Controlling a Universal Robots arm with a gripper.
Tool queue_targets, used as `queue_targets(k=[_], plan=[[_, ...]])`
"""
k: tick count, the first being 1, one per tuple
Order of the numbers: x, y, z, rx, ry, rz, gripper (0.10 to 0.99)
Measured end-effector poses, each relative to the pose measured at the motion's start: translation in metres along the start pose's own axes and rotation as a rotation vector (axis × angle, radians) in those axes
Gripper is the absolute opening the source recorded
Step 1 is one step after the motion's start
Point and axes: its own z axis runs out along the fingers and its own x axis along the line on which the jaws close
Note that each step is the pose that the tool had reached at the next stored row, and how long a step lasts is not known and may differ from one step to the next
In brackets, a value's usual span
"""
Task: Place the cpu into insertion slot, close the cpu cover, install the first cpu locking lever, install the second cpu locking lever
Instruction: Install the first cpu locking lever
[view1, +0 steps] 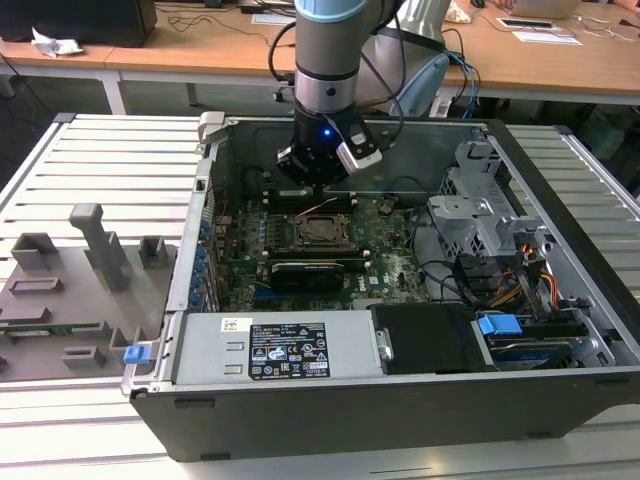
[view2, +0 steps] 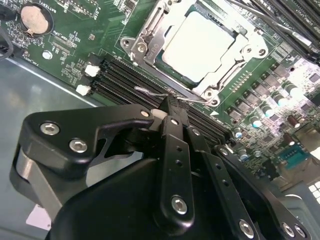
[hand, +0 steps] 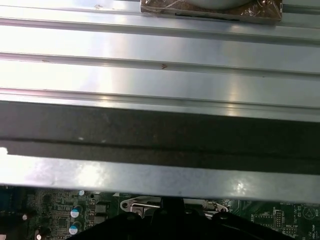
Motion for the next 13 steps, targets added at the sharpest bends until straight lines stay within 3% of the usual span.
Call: queue_targets(k=[13], plan=[[-0.0155, 0.001, 0.0068, 0.001, 0.0, 0.001, 0.106]])
